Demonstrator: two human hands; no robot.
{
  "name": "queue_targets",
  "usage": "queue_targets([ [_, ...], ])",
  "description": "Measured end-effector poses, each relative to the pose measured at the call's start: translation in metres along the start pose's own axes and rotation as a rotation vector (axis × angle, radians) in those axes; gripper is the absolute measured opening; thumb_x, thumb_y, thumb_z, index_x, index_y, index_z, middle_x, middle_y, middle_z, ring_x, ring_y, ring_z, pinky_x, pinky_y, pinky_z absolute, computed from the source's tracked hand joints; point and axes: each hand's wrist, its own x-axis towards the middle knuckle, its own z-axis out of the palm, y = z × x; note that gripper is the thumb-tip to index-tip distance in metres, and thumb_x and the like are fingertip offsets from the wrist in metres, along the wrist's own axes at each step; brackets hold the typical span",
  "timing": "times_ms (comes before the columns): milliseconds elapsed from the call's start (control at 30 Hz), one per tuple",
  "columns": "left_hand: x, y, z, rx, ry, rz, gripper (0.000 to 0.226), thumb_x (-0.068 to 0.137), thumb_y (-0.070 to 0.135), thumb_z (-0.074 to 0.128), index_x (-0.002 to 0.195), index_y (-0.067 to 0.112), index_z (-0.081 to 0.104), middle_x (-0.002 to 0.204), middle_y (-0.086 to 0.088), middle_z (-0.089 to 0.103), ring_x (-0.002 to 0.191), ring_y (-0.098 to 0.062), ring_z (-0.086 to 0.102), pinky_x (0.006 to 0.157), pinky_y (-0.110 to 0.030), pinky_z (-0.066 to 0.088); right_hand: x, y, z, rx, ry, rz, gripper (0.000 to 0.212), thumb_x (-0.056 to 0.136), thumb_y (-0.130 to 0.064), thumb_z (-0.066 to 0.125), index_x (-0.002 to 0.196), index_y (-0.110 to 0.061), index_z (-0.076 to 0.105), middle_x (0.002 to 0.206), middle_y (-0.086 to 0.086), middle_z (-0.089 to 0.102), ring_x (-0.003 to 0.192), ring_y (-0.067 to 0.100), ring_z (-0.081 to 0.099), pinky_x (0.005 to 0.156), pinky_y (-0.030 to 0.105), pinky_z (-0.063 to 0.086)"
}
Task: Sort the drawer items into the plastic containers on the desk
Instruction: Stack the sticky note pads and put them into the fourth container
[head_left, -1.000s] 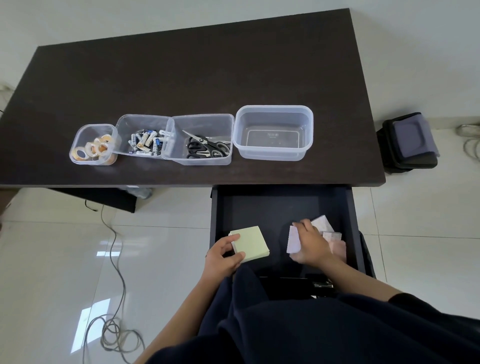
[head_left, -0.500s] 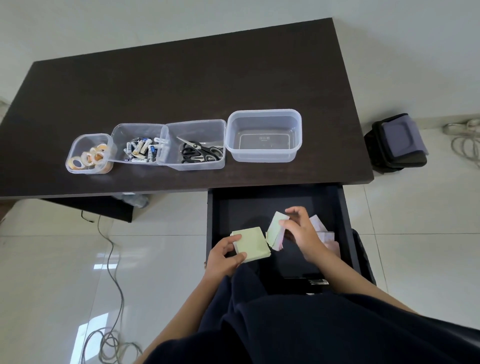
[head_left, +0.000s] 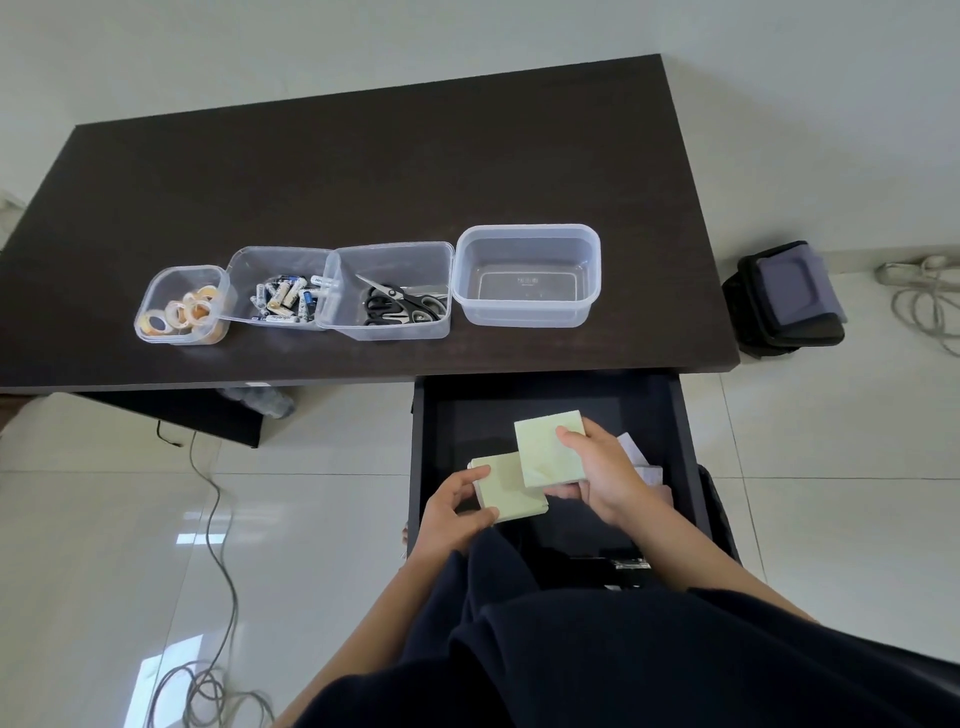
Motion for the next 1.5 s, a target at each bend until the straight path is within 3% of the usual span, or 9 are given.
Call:
queue_targets([
  [200,0.005,0.003,0.003,-0.115,-0.043,-0.007,0.054,0.070,-0.009,0.067,0.115,0.016,0.053,0.109,-0.009,0.060,0.071,0.001,0.067,0.059,-0.021,0.056,-0.001,0.018,0.018,-0.404,0.085,-0.183,0.019,0.094,-0.026,0.052,0.107,-0.014,0.046,0.092,0.006,0.064,0.054,0.022,0.062,0.040,0.030,0.050],
  [367,0.005,0.006,0.001,-0.188,-0.044,0.010,0.064,0.062,0.000,0.064,0.123,0.014,0.049,0.112,0.002,0.057,0.094,-0.002,0.063,0.064,-0.019,0.056,0.002,0.022,0.014,-0.679,0.132,-0.366,0.045,0.086,-0.033,0.065,0.123,-0.016,0.047,0.101,-0.009,0.062,0.093,0.011,0.061,0.071,0.016,0.043],
  [467,0.005,0.007,-0.001,-0.236,-0.060,0.013,0.065,0.062,0.004,0.063,0.122,0.023,0.047,0.117,-0.002,0.057,0.104,-0.017,0.059,0.064,-0.026,0.058,0.004,0.020,0.011,-0.708,0.103,-0.350,0.054,0.085,-0.041,0.063,0.130,-0.016,0.046,0.102,-0.012,0.062,0.093,0.006,0.060,0.074,0.009,0.041],
  [600,0.006,0.015,-0.005,-0.231,-0.116,0.059,0.069,0.066,0.008,0.065,0.130,0.020,0.042,0.116,-0.001,0.056,0.081,-0.001,0.064,0.061,-0.027,0.053,0.010,0.022,0.006,-0.784,0.018,-0.289,0.069,0.086,-0.052,0.056,0.143,-0.019,0.034,0.118,-0.008,0.061,0.107,0.008,0.056,0.088,0.020,0.041],
  [700,0.008,0.018,-0.006,-0.229,-0.138,0.071,0.071,0.061,0.023,0.070,0.126,0.030,0.044,0.116,0.000,0.059,0.074,-0.018,0.058,0.058,-0.029,0.048,0.011,0.026,0.008,-0.785,-0.049,-0.266,0.075,0.088,-0.054,0.051,0.148,-0.021,0.022,0.136,-0.003,0.049,0.120,0.012,0.049,0.100,0.028,0.038],
  [900,0.011,0.020,-0.007,-0.219,-0.176,0.068,0.068,0.079,-0.003,0.060,0.130,0.037,0.039,0.110,0.015,0.065,0.074,-0.024,0.046,0.059,-0.028,0.043,0.006,0.027,0.015,-0.613,-0.075,-0.184,0.069,0.094,-0.040,0.051,0.148,-0.027,0.010,0.110,-0.003,0.061,0.070,0.014,0.064,0.059,0.021,0.051],
  [1000,0.013,0.024,-0.003,-0.179,-0.143,-0.010,0.067,0.089,-0.009,0.050,0.133,0.039,0.031,0.110,0.008,0.062,0.080,-0.015,0.055,0.070,-0.031,0.047,0.007,0.029,0.015,-0.664,-0.045,-0.225,0.074,0.092,-0.043,0.053,0.150,-0.024,0.012,0.125,-0.005,0.053,0.100,0.011,0.056,0.083,0.021,0.044],
  [1267,0.013,0.021,0.011,0.000,0.068,-0.016,0.028,0.094,0.021,0.055,0.119,0.015,0.064,0.097,-0.006,0.070,0.072,-0.013,0.060,0.079,-0.046,0.055,0.003,0.031,0.013,-0.727,-0.045,-0.264,0.067,0.093,-0.046,0.048,0.148,-0.040,0.010,0.113,-0.010,0.054,0.101,0.013,0.056,0.088,0.026,0.043],
  [1500,0.013,0.021,0.015,-0.057,0.187,-0.062,0.016,0.087,0.008,0.062,0.095,0.020,0.068,0.106,-0.008,0.066,0.091,-0.018,0.064,0.075,-0.023,0.054,0.000,0.036,0.012,-0.717,-0.058,-0.282,0.058,0.093,-0.043,0.050,0.144,-0.041,0.022,0.115,-0.011,0.059,0.101,0.009,0.059,0.090,0.027,0.046],
])
